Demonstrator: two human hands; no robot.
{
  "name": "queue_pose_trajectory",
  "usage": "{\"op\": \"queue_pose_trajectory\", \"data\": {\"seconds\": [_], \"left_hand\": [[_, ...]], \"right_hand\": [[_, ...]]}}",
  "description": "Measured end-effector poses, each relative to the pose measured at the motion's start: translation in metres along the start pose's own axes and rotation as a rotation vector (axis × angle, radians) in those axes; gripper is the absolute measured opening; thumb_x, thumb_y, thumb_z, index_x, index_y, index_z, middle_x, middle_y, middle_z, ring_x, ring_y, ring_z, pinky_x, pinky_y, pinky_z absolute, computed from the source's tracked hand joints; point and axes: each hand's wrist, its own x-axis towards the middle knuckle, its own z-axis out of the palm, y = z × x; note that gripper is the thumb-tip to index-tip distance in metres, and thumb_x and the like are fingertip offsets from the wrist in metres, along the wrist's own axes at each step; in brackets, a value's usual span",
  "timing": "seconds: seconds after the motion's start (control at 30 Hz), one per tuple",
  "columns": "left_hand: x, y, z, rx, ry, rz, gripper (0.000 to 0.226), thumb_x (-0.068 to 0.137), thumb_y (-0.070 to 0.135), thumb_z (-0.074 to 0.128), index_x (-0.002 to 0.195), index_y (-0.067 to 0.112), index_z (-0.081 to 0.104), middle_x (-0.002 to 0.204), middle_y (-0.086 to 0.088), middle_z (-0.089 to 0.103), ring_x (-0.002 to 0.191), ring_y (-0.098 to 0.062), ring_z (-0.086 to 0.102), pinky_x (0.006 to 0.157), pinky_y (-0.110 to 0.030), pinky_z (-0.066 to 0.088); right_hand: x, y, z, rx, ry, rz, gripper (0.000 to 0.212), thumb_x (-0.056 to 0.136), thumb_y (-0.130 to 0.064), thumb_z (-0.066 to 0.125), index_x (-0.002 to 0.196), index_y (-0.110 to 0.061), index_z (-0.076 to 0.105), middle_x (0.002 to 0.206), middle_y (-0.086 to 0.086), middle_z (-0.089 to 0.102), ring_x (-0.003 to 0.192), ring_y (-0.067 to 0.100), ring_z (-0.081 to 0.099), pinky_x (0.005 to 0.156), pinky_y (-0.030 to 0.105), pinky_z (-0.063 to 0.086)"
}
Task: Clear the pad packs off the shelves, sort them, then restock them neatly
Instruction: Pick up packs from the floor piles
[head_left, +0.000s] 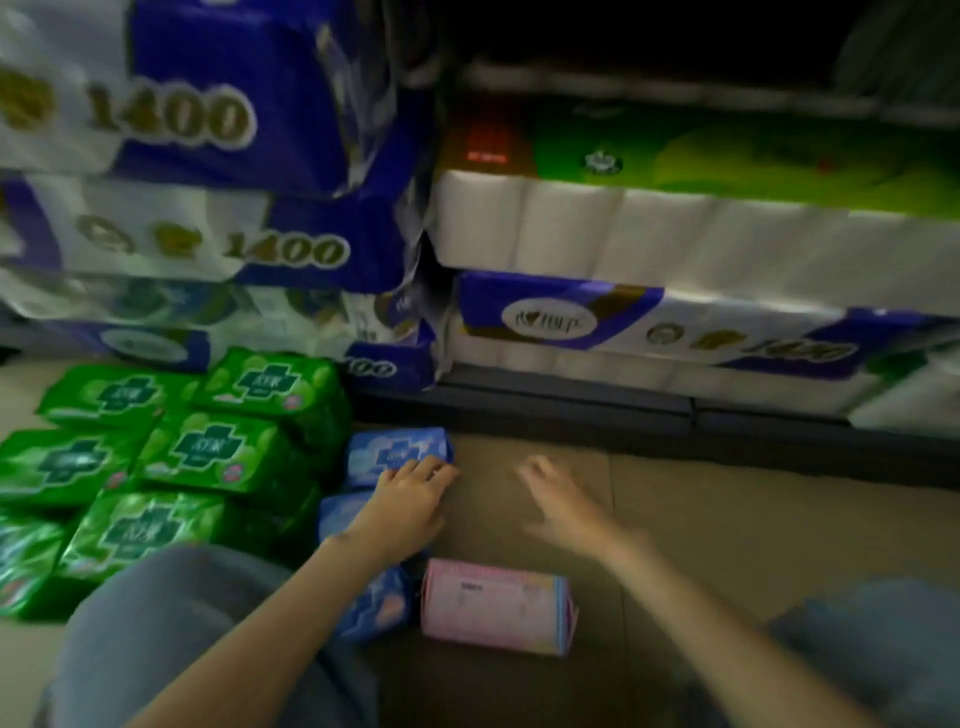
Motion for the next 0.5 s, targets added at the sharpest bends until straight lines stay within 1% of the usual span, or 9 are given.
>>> {"op": "queue_pose_trajectory", "data": {"seconds": [0.03, 0.07, 0.13, 0.2, 0.23, 0.3, 0.37, 0.43, 0.5], "left_hand": [[0.001, -0.002, 0.005, 0.046, -0.079, -0.03, 0.05, 0.08, 0.023, 0.048, 0.13, 0.017, 0.045, 0.125, -0.006, 0.05, 0.112, -0.031, 0.054, 0.087, -0.041, 0.045], [0.002, -0.005, 0.008, 0.083, -0.125, -0.052, 0.05, 0.087, 0.023, 0.048, 0.136, 0.018, 0.038, 0.133, -0.005, 0.042, 0.122, -0.028, 0.046, 0.094, -0.04, 0.04], [0.006, -0.007, 0.007, 0.082, -0.178, -0.083, 0.05, 0.091, 0.023, 0.046, 0.139, 0.017, 0.032, 0.136, -0.007, 0.039, 0.126, -0.027, 0.042, 0.098, -0.039, 0.037], [0.008, -0.008, 0.006, 0.06, -0.175, -0.083, 0.05, 0.092, 0.021, 0.047, 0.139, 0.014, 0.032, 0.135, -0.01, 0.04, 0.125, -0.029, 0.043, 0.096, -0.04, 0.038], [0.01, -0.008, 0.005, 0.05, -0.179, -0.076, 0.049, 0.092, 0.02, 0.047, 0.138, 0.012, 0.032, 0.134, -0.011, 0.04, 0.124, -0.03, 0.044, 0.095, -0.04, 0.039], [0.011, -0.007, 0.005, 0.017, -0.194, -0.059, 0.048, 0.092, 0.019, 0.048, 0.137, 0.011, 0.033, 0.133, -0.012, 0.041, 0.122, -0.031, 0.046, 0.092, -0.04, 0.039], [0.013, -0.011, 0.005, -0.07, -0.215, -0.076, 0.05, 0.091, 0.017, 0.05, 0.138, 0.01, 0.034, 0.134, -0.012, 0.041, 0.121, -0.031, 0.046, 0.091, -0.037, 0.038], [0.013, -0.018, 0.006, -0.22, -0.209, -0.101, 0.055, 0.089, 0.018, 0.057, 0.139, 0.009, 0.033, 0.136, -0.013, 0.042, 0.123, -0.029, 0.045, 0.094, -0.031, 0.035], [0.014, -0.019, 0.002, -0.375, -0.201, -0.108, 0.067, 0.086, 0.026, 0.066, 0.141, 0.009, 0.031, 0.139, -0.011, 0.041, 0.126, -0.025, 0.044, 0.098, -0.027, 0.032]], "right_hand": [[-0.001, -0.003, 0.023, -0.048, -0.13, -0.026, 0.069, 0.087, -0.033, 0.062, 0.145, -0.014, 0.028, 0.15, 0.01, 0.026, 0.137, 0.028, 0.026, 0.11, 0.037, 0.023], [-0.003, -0.006, 0.044, -0.104, -0.228, -0.055, 0.074, 0.085, -0.038, 0.064, 0.145, -0.014, 0.028, 0.149, 0.011, 0.028, 0.136, 0.029, 0.027, 0.11, 0.039, 0.022], [-0.005, -0.015, 0.084, -0.214, -0.348, -0.092, 0.081, 0.079, -0.042, 0.069, 0.144, -0.017, 0.027, 0.145, 0.013, 0.033, 0.131, 0.032, 0.032, 0.108, 0.043, 0.025], [-0.003, -0.022, 0.114, -0.282, -0.386, -0.066, 0.09, 0.076, -0.036, 0.074, 0.146, -0.019, 0.021, 0.144, 0.015, 0.032, 0.13, 0.035, 0.032, 0.108, 0.048, 0.024], [-0.002, -0.027, 0.121, -0.3, -0.376, -0.044, 0.092, 0.075, -0.031, 0.075, 0.146, -0.019, 0.018, 0.143, 0.017, 0.031, 0.13, 0.036, 0.032, 0.108, 0.05, 0.023], [0.003, -0.031, 0.126, -0.311, -0.325, -0.027, 0.089, 0.077, -0.023, 0.073, 0.146, -0.017, 0.017, 0.141, 0.017, 0.032, 0.128, 0.037, 0.034, 0.106, 0.049, 0.026], [0.008, -0.027, 0.114, -0.207, -0.3, -0.001, 0.087, 0.076, -0.025, 0.074, 0.144, -0.016, 0.022, 0.14, 0.015, 0.036, 0.125, 0.034, 0.039, 0.103, 0.042, 0.031], [0.014, -0.015, 0.077, 0.031, -0.314, 0.081, 0.083, 0.073, -0.03, 0.077, 0.14, -0.017, 0.03, 0.136, 0.01, 0.042, 0.12, 0.029, 0.046, 0.097, 0.034, 0.037], [0.018, 0.005, 0.023, 0.298, -0.374, 0.149, 0.069, 0.075, -0.026, 0.076, 0.131, -0.02, 0.036, 0.127, 0.004, 0.049, 0.11, 0.023, 0.054, 0.096, 0.034, 0.044]]}}
